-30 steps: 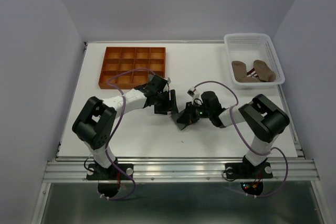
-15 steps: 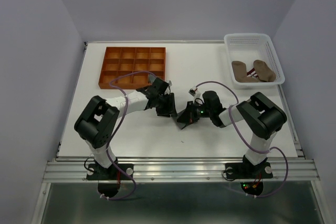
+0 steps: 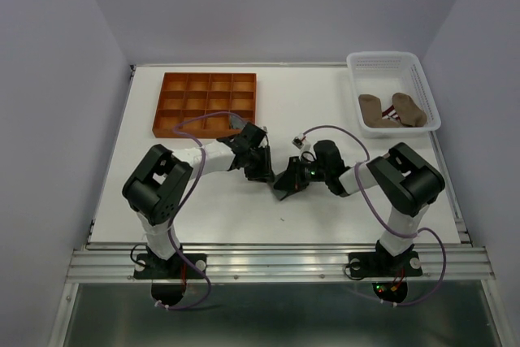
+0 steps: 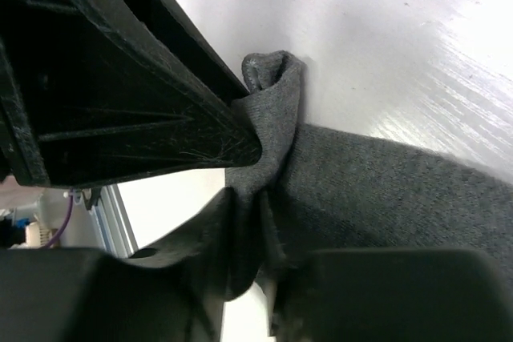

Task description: Roll the socks

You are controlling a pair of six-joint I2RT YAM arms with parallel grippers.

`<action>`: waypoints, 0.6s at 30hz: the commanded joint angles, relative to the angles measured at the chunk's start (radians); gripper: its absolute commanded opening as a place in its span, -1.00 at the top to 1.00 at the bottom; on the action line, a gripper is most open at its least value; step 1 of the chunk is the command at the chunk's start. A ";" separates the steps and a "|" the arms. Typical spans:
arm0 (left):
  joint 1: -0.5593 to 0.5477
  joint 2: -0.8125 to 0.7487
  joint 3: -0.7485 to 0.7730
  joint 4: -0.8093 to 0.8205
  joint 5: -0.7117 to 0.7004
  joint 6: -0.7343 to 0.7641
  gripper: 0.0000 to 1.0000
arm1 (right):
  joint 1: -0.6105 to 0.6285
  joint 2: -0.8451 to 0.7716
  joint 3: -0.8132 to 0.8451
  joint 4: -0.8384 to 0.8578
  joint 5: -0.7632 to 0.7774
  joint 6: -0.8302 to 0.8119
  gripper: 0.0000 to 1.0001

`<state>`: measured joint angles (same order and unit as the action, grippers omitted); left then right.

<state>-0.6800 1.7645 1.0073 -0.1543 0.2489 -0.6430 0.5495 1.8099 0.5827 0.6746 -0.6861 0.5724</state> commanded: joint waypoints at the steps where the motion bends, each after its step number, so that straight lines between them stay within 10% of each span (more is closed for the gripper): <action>1: -0.019 0.010 0.031 -0.044 -0.088 -0.029 0.20 | -0.006 -0.076 0.055 -0.208 0.101 -0.124 0.36; 18: -0.039 0.023 0.077 -0.060 -0.103 -0.034 0.39 | 0.202 -0.359 0.147 -0.578 0.522 -0.408 0.14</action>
<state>-0.7128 1.7855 1.0443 -0.1772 0.1787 -0.6807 0.6601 1.4803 0.6933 0.1448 -0.2810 0.2577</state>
